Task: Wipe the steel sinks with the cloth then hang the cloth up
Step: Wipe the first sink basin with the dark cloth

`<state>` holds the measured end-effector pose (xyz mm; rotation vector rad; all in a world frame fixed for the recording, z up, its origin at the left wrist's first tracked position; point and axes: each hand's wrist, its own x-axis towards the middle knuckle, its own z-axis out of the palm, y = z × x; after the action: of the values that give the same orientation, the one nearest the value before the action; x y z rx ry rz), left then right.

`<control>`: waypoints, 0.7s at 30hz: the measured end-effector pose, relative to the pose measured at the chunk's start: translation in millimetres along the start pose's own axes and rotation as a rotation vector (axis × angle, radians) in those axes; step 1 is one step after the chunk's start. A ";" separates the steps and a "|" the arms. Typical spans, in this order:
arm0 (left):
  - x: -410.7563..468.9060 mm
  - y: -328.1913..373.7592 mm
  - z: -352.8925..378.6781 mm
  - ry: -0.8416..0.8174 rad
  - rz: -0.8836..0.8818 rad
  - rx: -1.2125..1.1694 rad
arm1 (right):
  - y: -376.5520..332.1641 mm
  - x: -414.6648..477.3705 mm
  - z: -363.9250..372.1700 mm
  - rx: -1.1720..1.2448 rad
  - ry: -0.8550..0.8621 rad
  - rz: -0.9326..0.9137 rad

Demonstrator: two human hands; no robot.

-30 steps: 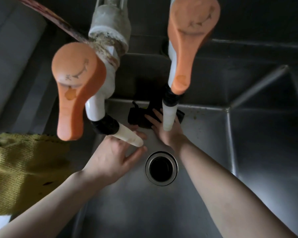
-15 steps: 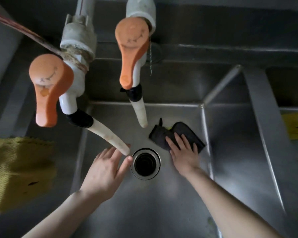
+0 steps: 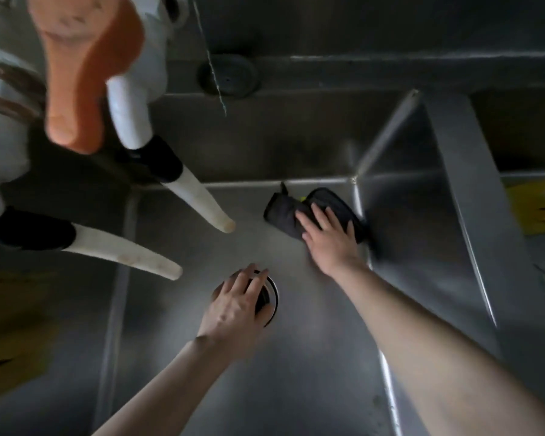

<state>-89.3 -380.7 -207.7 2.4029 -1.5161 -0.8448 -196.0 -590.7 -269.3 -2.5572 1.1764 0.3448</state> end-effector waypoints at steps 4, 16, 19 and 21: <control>10.8 1.2 2.5 0.008 -0.027 0.011 | 12.9 27.0 -9.7 0.014 0.049 0.060; -62.9 -9.1 29.2 -0.125 -0.068 0.073 | -29.2 -167.7 49.5 -0.012 -0.055 -0.217; -87.1 -8.7 38.6 -0.169 -0.014 0.110 | -28.5 -223.6 62.8 -0.080 -0.210 -0.295; -98.9 -7.8 46.2 -0.194 0.047 0.142 | -25.3 -249.7 66.0 -0.106 -0.287 -0.298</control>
<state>-140.3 -283.9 -212.6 2.4316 -1.7513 -1.0180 -341.1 -377.3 -241.3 -2.6092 0.6814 0.6880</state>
